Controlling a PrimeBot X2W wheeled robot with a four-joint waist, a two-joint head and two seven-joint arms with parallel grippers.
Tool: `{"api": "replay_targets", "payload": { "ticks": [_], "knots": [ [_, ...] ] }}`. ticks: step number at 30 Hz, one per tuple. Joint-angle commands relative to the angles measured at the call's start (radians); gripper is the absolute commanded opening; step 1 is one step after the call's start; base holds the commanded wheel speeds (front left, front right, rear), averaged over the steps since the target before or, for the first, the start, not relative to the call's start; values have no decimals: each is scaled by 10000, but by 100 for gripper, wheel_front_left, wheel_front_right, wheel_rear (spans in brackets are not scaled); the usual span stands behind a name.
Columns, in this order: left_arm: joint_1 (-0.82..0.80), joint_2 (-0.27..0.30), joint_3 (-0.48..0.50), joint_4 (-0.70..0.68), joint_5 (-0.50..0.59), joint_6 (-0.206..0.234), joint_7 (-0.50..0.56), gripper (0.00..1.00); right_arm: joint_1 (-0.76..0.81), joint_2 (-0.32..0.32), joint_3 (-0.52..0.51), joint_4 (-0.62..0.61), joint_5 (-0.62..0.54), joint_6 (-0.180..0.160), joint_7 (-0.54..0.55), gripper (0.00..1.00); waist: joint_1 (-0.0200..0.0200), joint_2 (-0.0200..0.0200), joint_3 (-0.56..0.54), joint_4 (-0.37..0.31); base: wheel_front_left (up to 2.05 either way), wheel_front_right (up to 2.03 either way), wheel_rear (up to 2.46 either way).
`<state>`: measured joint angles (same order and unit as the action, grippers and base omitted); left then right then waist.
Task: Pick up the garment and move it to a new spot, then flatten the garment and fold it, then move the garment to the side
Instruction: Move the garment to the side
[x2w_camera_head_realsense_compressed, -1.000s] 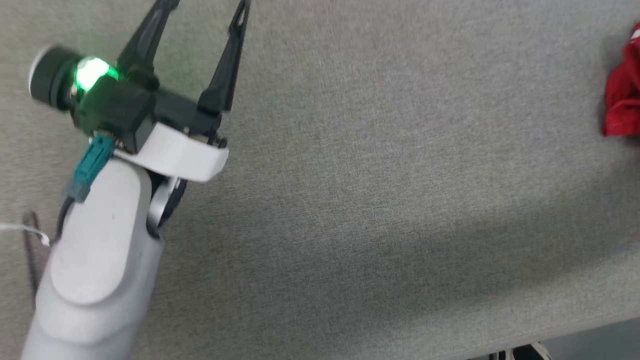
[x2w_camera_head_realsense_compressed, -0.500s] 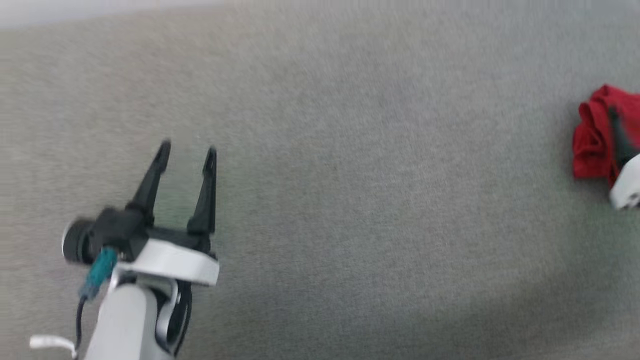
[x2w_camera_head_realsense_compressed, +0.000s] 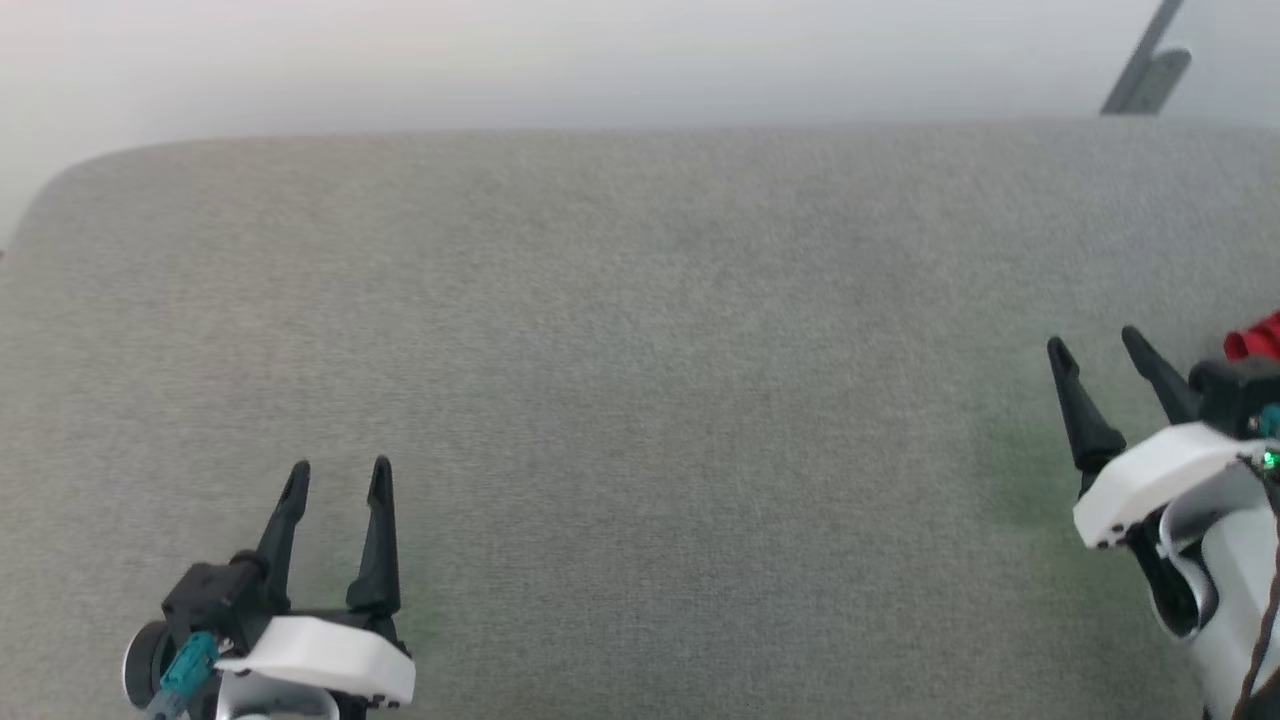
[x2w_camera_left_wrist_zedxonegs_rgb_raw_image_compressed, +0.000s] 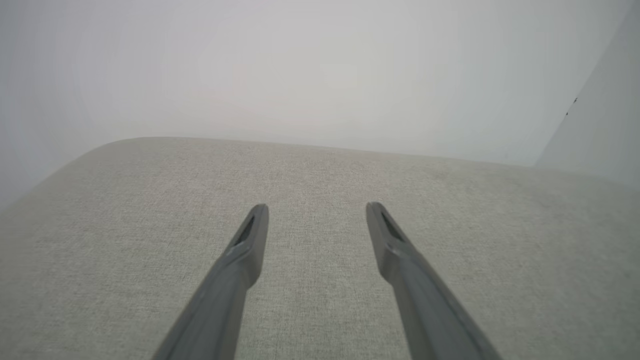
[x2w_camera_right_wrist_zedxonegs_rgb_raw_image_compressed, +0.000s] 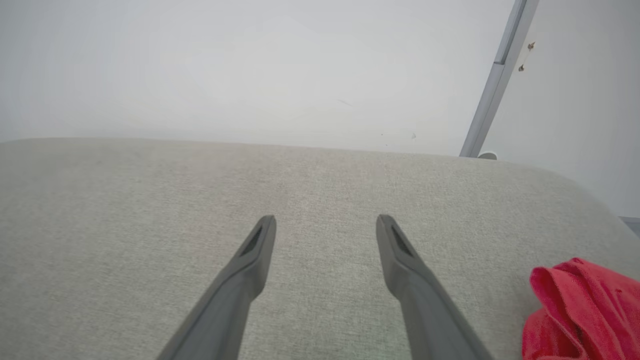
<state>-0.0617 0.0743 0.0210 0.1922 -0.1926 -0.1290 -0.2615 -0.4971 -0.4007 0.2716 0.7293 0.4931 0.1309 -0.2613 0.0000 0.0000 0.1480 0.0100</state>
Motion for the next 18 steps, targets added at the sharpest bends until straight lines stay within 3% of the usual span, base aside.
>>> {"api": "replay_targets", "payload": {
  "ticks": [1, 10, 18],
  "knots": [
    [235, 4, 61, 52, -106, -20, -46, 100, 490, 138, -310, -423, -186, -6, -44, 100, 0, 0, -390, 326, 0, 0, 0],
    [868, 130, 186, -106, -251, -21, -46, 100, 2514, 926, -1912, -2773, -579, -5, -44, 100, 0, 0, -1062, 609, 0, 0, 0],
    [1442, 356, 355, -545, -367, -22, -46, 100, 4007, 1504, -2557, -4088, -969, -5, -46, 100, 0, 0, -1536, 752, 0, 0, 0]
  ]
}}
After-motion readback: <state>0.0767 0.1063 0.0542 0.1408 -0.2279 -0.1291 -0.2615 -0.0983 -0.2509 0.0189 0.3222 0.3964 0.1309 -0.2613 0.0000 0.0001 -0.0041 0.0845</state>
